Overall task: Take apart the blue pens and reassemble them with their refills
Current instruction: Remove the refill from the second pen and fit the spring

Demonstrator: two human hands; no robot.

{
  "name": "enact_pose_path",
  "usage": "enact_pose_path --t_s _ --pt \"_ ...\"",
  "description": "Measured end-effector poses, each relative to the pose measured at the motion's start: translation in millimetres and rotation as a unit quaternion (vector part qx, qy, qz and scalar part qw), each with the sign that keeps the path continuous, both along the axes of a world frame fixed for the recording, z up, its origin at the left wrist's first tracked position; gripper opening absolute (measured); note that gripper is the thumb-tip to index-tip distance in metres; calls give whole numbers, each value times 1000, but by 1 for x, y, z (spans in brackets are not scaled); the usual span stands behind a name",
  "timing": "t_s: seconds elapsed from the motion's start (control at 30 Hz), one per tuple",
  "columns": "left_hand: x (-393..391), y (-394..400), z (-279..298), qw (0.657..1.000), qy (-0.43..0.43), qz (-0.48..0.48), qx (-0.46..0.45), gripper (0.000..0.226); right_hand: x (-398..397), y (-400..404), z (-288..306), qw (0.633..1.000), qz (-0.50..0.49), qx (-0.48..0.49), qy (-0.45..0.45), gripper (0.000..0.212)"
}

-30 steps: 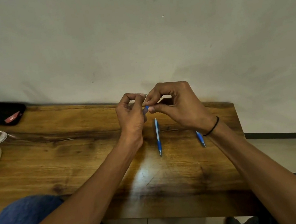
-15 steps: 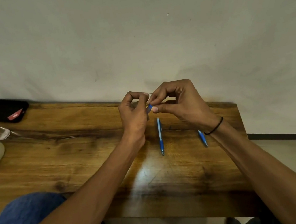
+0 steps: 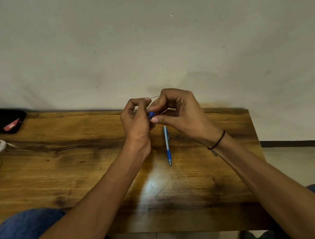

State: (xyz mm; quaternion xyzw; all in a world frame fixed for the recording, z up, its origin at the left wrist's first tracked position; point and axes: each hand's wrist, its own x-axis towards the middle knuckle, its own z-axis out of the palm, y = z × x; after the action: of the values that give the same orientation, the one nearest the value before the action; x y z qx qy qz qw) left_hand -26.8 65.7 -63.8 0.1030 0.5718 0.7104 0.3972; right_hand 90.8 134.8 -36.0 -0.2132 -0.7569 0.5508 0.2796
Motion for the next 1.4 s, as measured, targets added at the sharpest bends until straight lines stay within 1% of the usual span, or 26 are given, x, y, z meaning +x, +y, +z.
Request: enact_pose_path --t_s 0.13,0.23,0.37,0.5,0.63,0.73,0.83,1.03,1.2,1.4 --pt "-2 1 0 998 -56 9 8 16 -6 -14 -4 999 -50 -2 16 19" --pt "-2 2 0 997 -76 11 14 16 -10 -23 -4 996 -81 2 36 17" --pt "-2 2 2 998 -66 4 14 17 -10 -28 -2 992 -113 28 52 13" --pt "-6 3 2 999 -35 23 -13 17 -9 -27 4 990 -125 51 44 13" --pt "-10 4 0 997 -23 57 -47 15 -6 -23 9 990 -111 90 19 13" --pt "-12 4 0 997 -17 61 -46 14 -4 -19 8 984 -99 146 -5 10" --pt "-11 5 -1 998 -8 57 -40 13 -2 -14 3 974 -111 196 -36 10" --pt "-11 5 -1 997 -20 62 -38 9 3 -1 -9 952 -149 254 -86 11" --pt "-10 5 -2 997 -26 60 -30 7 9 6 -23 937 -168 270 -141 17" --pt "-9 4 -2 998 -28 54 -22 7 14 10 -38 918 -173 285 -214 17"
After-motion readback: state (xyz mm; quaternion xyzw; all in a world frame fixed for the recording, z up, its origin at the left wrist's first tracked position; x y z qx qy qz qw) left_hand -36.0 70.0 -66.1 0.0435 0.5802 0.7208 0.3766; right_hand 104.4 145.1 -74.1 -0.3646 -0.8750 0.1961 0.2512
